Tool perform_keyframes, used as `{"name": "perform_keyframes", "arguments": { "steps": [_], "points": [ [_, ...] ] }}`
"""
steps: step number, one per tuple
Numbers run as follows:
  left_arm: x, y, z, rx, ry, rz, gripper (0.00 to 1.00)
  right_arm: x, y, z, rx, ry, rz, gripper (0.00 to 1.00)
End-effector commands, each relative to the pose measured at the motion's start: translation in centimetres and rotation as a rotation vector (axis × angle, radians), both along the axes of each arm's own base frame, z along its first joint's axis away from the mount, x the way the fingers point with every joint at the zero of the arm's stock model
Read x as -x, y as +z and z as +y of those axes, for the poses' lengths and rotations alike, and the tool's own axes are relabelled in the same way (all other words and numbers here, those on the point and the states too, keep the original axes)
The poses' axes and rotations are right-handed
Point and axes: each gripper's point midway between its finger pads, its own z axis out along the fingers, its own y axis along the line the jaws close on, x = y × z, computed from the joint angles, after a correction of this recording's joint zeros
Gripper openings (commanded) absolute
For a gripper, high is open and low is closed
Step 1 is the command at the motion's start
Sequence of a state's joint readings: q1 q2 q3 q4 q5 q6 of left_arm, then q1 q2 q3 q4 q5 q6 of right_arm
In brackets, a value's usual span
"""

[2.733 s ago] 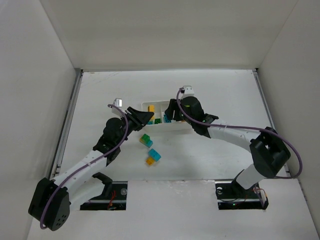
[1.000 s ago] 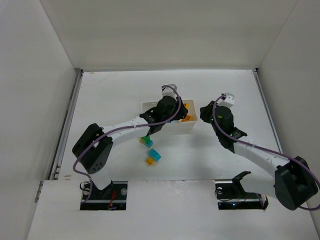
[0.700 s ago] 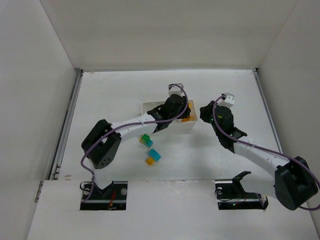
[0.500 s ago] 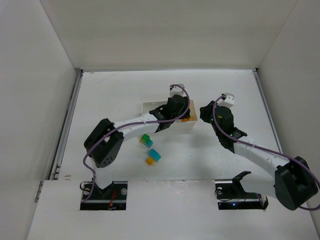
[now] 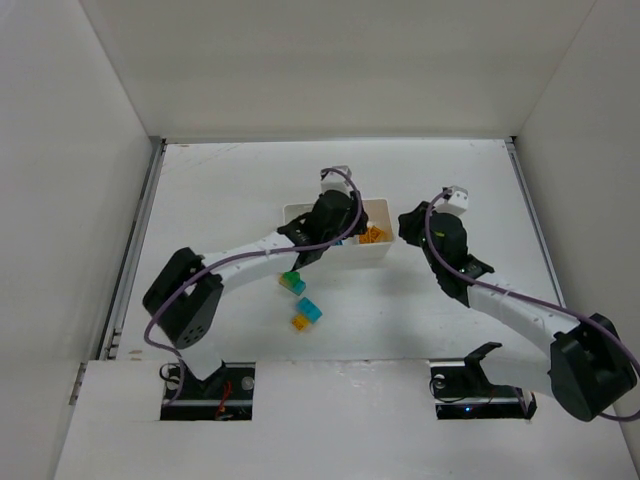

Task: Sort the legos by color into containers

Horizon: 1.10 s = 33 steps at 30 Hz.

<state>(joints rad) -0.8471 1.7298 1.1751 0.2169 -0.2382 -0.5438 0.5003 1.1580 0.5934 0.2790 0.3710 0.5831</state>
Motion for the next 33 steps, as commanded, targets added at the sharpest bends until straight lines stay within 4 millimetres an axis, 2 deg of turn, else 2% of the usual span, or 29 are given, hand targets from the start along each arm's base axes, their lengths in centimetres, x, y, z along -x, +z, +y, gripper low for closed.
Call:
{"name": "perform_keyframes", "arguments": {
  "steps": [1, 3, 5, 8, 12, 15, 18, 22, 33],
  "points": [
    [-0.3, 7.7, 3.4, 0.151, 0.052, -0.161, 0.42, -0.5, 2.4, 1.4, -0.027, 0.026, -0.076, 0.36],
    [0.0, 8.4, 5.9, 0.167, 0.091, -0.174, 0.38, -0.3, 2.6, 2.5, -0.016, 0.067, -0.082, 0.35],
    [0.5, 8.8, 9.2, 0.177, 0.152, -0.191, 0.35, -0.1, 2.7, 3.9, -0.004, 0.121, -0.082, 0.34],
    [1.7, 8.5, 15.1, 0.179, 0.283, -0.211, 0.32, 0.6, 2.9, 7.0, 0.01, 0.222, -0.079, 0.32],
    [3.5, 5.9, 22.0, 0.174, 0.471, -0.172, 0.33, 1.7, 2.6, 11.6, 0.027, 0.365, -0.057, 0.31],
    [4.8, 3.0, 25.4, 0.174, 0.575, -0.116, 0.34, 1.7, 2.0, 13.7, 0.043, 0.418, -0.021, 0.32],
    [5.8, 0.1, 27.9, 0.165, 0.649, -0.058, 0.35, 1.6, 1.1, 15.4, 0.072, 0.457, 0.032, 0.32],
    [6.8, -2.5, 29.6, 0.175, 0.7, -0.012, 0.36, 1.5, 0.1, 17.0, 0.129, 0.483, 0.078, 0.32],
    [7.7, -4.8, 31.8, 0.225, 0.744, 0.005, 0.4, 0.4, -2.4, 20.7, 0.224, 0.536, 0.173, 0.33]
  ]
}}
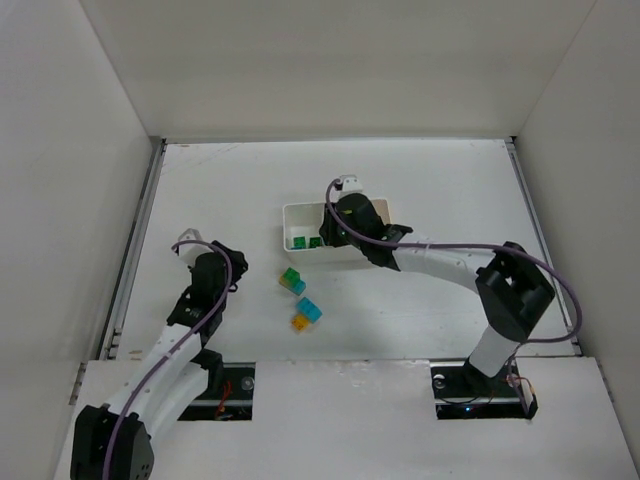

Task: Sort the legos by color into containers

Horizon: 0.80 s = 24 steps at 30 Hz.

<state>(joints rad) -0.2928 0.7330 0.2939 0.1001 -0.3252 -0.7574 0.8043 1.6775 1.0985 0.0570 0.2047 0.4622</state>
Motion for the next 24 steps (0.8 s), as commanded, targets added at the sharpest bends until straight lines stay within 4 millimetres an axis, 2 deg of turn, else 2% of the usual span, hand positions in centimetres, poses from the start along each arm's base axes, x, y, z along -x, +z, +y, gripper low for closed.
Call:
{"name": "perform_keyframes", "arguments": {
  "steps": [1, 7, 24],
  "points": [
    [-0.1, 0.2, 0.4, 0.058, 0.031, -0.038, 0.4, -0.3, 1.2, 1.9, 0.026, 0.042, -0.014, 0.33],
    [-0.1, -0.4, 1.6, 0.064, 0.057, -0.047, 0.41, -1.4, 0.7, 3.3, 0.061, 0.052, 0.0, 0.33],
    [-0.5, -0.8, 1.9, 0.094, 0.057, -0.071, 0.42, -2.3, -0.9, 5.2, 0.111, 0.074, 0.026, 0.35]
  ]
}}
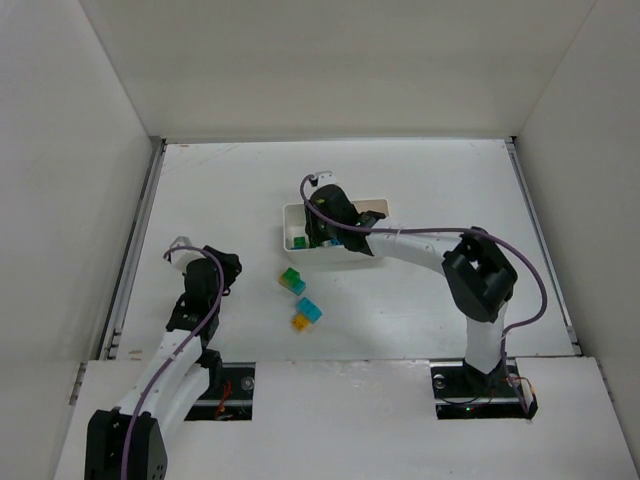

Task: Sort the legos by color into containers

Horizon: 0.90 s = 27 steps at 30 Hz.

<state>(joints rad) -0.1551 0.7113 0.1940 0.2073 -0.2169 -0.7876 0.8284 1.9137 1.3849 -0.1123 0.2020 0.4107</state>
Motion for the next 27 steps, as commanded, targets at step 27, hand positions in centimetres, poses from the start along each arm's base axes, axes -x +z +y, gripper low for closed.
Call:
{"name": "perform_keyframes", "arguments": {
  "steps": [27],
  "points": [
    [-0.8, 1.2, -0.5, 0.021, -0.011, -0.063, 0.42, 0.4, 1.1, 3.4, 0.031, 0.1, -0.029, 0.38]
  ]
}}
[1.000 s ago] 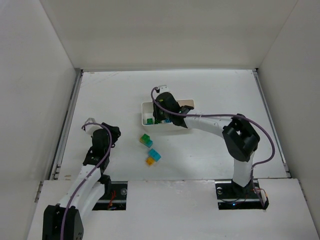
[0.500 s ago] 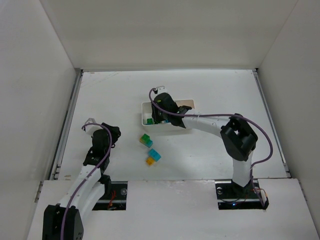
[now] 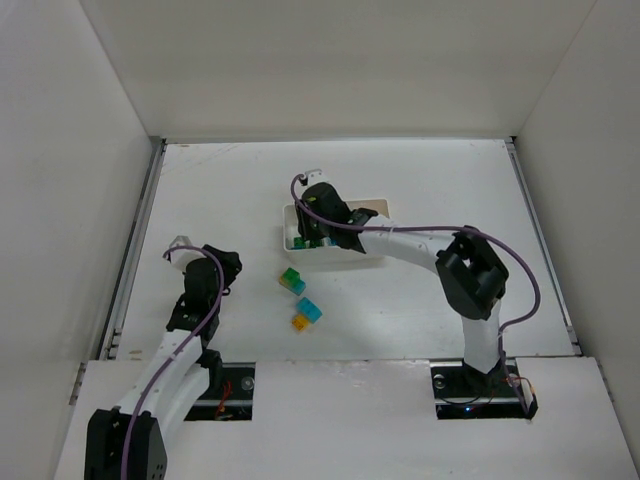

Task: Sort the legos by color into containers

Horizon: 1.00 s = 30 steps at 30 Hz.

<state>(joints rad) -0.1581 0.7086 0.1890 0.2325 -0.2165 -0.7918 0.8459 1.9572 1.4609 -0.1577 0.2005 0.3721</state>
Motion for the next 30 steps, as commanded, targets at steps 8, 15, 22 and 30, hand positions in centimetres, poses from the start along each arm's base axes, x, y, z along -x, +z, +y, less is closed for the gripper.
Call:
{"name": "perform_keyframes", "arguments": {
  "steps": [8, 15, 22, 30],
  "points": [
    [-0.6, 1.2, -0.6, 0.018, -0.018, -0.055, 0.42, 1.4, -2.0, 3.1, 0.084, 0.118, 0.062, 0.54],
    [-0.6, 1.3, -1.0, 0.022, -0.031, -0.059, 0.42, 2.3, -4.2, 2.7, 0.189, 0.143, 0.138, 0.65],
    [-0.6, 1.4, -1.2, 0.03, -0.041, -0.061, 0.42, 2.8, -6.4, 2.0, 0.278, 0.158, 0.203, 0.69],
    [-0.6, 1.6, -1.2, 0.037, -0.039, -0.068, 0.42, 3.9, -8.4, 2.0, 0.28, 0.187, 0.276, 0.49]
  ]
}}
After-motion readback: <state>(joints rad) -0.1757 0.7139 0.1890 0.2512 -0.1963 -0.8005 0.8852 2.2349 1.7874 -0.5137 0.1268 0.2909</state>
